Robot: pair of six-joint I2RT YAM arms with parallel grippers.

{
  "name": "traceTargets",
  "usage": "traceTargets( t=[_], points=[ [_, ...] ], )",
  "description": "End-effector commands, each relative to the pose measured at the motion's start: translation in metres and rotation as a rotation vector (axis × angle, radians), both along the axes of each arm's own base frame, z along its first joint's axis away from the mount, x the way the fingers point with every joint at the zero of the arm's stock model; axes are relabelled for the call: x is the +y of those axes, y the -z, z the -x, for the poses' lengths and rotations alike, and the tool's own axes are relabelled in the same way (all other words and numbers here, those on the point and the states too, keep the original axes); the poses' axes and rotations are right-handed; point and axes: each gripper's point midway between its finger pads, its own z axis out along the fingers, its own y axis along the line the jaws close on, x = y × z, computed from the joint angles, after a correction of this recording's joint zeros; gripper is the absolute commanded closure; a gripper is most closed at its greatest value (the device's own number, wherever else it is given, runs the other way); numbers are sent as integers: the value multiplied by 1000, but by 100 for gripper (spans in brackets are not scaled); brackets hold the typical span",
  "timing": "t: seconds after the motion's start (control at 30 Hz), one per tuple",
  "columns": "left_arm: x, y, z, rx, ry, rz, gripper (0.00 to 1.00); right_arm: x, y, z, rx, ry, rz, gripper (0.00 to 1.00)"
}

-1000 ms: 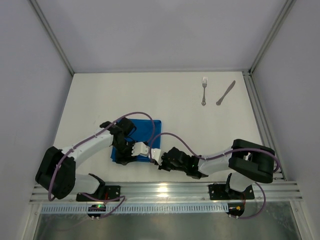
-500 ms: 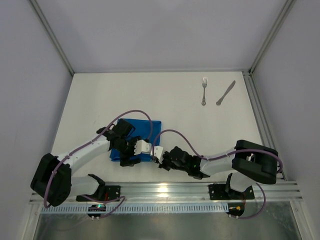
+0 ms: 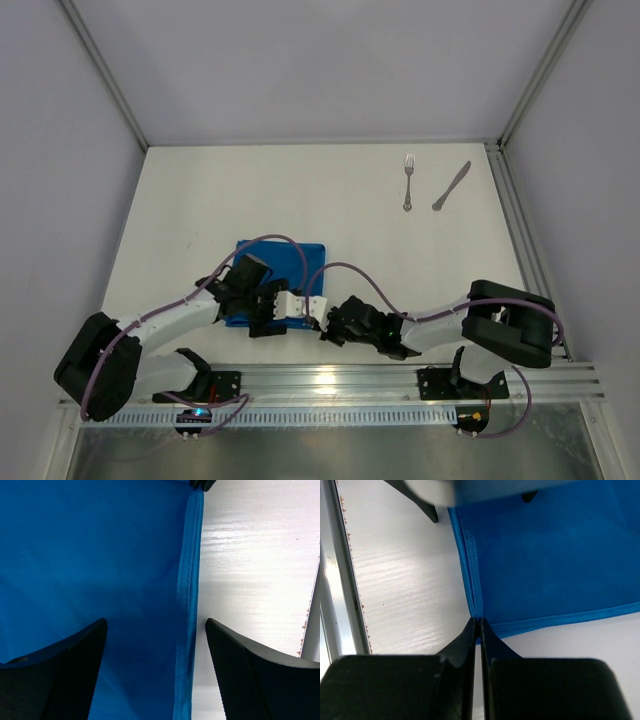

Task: Fold the napkin into a case and place the utensils inside
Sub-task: Pick up the upper triangle-folded napkin from the center of the board.

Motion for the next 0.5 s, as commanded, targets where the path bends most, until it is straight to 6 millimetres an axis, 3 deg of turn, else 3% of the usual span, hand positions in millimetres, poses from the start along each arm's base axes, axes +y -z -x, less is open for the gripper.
traceTargets(
  t=[0.0, 0.1, 0.37, 0.47],
  points=[
    [-5, 4, 0, -61, 63, 9, 19, 13, -24, -5, 3, 8, -104, 96],
    [-3, 8, -1, -72, 55, 4, 22, 17, -26, -5, 3, -5, -92, 96],
    [1, 13, 6, -54, 51, -4, 64, 12, -35, -7, 5, 14, -136, 96],
    [0, 10, 7, -45, 49, 3, 73, 12, -35, -6, 10, 11, -133, 96]
  ],
)
